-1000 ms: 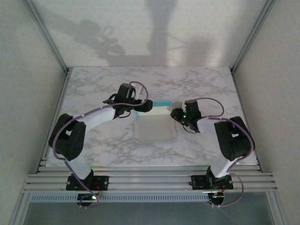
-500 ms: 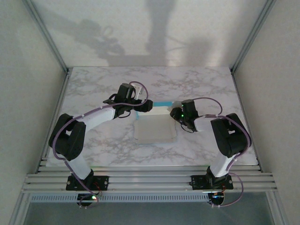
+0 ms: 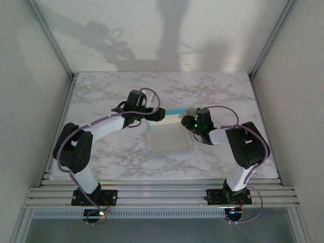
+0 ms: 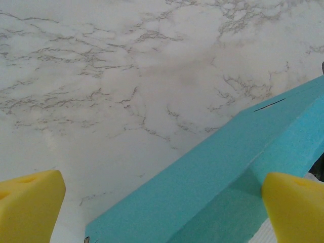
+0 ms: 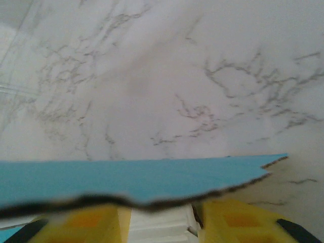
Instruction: Fold the paper box
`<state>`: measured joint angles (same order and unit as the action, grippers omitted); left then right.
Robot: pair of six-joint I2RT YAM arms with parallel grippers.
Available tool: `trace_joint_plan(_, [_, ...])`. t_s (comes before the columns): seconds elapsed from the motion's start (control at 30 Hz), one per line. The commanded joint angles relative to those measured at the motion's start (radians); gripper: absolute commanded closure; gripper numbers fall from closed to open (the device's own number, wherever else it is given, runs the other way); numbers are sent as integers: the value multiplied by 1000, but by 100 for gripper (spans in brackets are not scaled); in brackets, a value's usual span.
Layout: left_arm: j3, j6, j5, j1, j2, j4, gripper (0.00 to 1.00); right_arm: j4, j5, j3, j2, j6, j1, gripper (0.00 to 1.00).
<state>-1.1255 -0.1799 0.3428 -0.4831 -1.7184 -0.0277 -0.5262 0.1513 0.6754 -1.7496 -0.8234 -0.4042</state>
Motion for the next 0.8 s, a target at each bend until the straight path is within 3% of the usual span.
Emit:
trace_joint_plan(0.0, [17,11,-7,-12,-24,-55,1,-79,22,-5,-14,31,-17,62])
trace_joint_plan(0.33, [20,11,-10,-12,-16,-61,1,-38,28,49,-68,47,-47,62])
trace_joint_plan(0.77, [21,11,-14,-12,-15,-60,1,287,-70,179,-119,86,-83,63])
